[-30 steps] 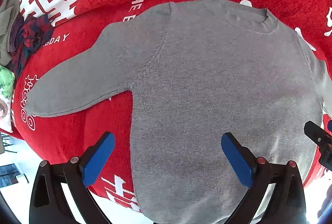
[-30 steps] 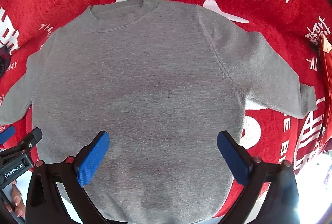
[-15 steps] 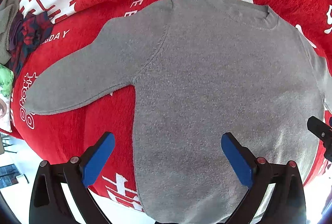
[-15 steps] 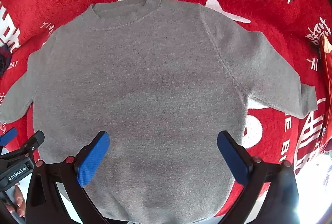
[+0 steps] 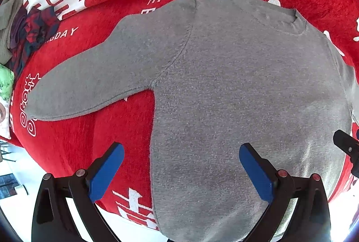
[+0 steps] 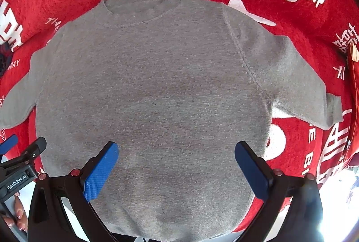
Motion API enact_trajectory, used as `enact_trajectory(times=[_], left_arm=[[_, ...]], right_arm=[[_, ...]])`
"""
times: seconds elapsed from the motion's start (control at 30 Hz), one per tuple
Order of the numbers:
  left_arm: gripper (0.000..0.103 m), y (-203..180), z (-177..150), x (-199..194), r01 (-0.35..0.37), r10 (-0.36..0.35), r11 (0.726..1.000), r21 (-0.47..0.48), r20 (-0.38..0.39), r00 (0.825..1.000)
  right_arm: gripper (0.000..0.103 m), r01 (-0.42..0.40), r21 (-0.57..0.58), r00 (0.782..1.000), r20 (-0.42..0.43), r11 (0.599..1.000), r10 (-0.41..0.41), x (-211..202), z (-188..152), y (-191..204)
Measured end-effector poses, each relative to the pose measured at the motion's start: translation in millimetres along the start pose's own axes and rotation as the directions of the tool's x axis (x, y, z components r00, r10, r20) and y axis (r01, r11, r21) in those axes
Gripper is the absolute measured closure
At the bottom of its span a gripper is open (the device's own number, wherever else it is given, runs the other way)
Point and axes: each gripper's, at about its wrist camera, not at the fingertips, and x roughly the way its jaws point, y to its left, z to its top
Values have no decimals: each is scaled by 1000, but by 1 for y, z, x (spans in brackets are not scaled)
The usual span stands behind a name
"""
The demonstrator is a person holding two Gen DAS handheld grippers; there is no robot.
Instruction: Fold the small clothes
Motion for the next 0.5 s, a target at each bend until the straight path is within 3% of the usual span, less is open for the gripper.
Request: enact_trajectory(times=[0.5], left_arm=[[0, 17, -1, 5, 25, -25, 999, -34, -1, 1000]], right_arm=[[0, 9, -44, 1000, -17, 999, -9, 4, -4, 17]])
